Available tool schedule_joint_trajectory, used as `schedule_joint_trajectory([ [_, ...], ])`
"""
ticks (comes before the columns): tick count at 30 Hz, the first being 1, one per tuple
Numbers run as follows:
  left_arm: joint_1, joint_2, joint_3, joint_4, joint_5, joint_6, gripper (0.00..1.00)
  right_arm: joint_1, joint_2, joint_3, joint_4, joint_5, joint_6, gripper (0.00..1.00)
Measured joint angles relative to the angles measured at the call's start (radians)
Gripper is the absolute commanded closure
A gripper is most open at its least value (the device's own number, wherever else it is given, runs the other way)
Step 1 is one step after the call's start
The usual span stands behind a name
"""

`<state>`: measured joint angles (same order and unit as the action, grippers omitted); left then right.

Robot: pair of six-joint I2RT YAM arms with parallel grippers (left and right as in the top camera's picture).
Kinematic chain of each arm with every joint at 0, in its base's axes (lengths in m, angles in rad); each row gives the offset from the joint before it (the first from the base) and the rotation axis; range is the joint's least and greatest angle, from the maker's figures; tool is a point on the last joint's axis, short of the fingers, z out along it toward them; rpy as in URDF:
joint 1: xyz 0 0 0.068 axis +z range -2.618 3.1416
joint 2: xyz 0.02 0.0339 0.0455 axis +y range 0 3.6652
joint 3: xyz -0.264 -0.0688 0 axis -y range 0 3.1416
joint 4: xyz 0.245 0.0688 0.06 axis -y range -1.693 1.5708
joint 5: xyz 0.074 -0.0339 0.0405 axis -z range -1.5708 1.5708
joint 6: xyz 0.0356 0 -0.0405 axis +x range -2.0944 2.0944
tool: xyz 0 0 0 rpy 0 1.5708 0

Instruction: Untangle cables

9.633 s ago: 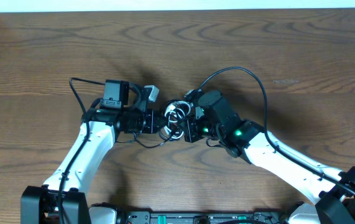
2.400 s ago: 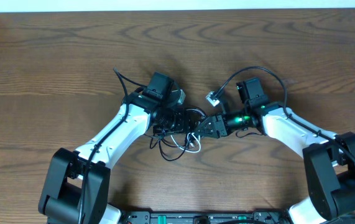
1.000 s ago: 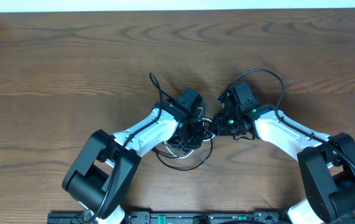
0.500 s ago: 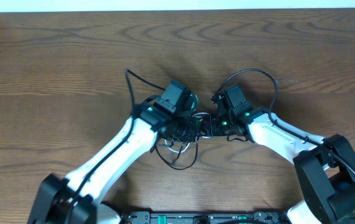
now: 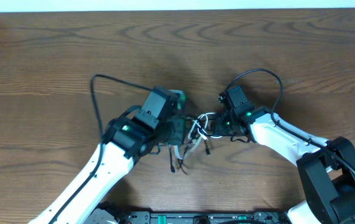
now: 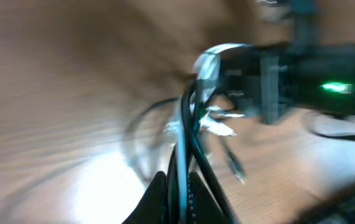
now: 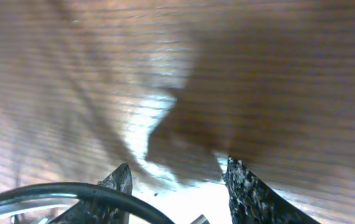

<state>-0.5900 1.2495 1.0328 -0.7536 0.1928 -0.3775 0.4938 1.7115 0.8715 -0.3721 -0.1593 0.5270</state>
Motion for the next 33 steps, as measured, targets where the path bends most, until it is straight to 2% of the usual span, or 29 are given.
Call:
schedule_joint_trajectory([
  [4, 0.000, -0.056, 0.000, -0.068, -0.168, -0.096, 0.93, -0.012, -0.002, 0.002, -0.012, 0.003, 0.026, 0.55],
  [8, 0.009, -0.109, 0.000, -0.075, -0.232, -0.152, 0.93, -0.013, -0.002, 0.003, -0.014, 0.008, 0.040, 0.55],
  [15, 0.078, -0.185, 0.000, -0.084, -0.266, -0.198, 0.93, -0.028, -0.005, 0.006, -0.047, 0.025, 0.054, 0.55],
  [22, 0.166, -0.186, 0.000, -0.165, -0.300, -0.203, 0.92, -0.093, -0.010, 0.008, -0.084, 0.030, 0.065, 0.54],
  [24, 0.184, -0.181, 0.000, -0.183, -0.308, -0.203, 0.88, -0.097, -0.011, 0.008, -0.085, 0.030, 0.066, 0.54],
  [33, 0.198, -0.079, 0.000, -0.231, -0.312, -0.206, 0.87, -0.103, -0.011, 0.008, -0.084, 0.052, 0.069, 0.54],
])
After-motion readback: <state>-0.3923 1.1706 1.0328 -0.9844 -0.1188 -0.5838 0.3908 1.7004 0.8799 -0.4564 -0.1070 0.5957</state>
